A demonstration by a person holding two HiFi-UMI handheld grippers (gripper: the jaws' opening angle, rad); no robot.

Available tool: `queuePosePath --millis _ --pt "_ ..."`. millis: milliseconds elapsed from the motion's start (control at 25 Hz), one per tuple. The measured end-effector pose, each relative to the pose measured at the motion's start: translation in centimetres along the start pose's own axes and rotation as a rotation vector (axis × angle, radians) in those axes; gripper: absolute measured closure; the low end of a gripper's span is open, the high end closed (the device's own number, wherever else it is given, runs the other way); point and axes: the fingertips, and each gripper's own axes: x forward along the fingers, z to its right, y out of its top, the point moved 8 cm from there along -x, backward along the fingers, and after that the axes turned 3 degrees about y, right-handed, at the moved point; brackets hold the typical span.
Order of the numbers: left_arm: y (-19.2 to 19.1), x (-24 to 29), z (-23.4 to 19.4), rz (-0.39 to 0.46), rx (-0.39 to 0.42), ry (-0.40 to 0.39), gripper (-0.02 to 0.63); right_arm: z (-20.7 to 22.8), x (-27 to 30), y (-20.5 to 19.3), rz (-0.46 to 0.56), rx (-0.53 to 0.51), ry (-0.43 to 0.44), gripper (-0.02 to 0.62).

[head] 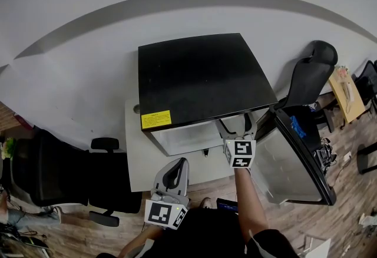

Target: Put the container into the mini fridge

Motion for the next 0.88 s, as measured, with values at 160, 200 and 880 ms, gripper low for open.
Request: queuePosePath --millis 160,200,880 --pt "-0.1 -0.1 -0.1 -0.002 -0.004 -0.006 0.598 -1.1 -3.1 0.1 0.029 0.041 0.016 0.141" --pt "-0.1 -0.1 -0.1 -0.003 -0.004 -0.009 0.598 -1.5 -3.9 0.1 0.033 0.053 0.024 0.141" --pt "-1.5 -0.9 -0.2 -0.018 -0.005 -0.019 0.598 -7.5 -14.3 0.3 -0.007 0.167 0.071 0.554"
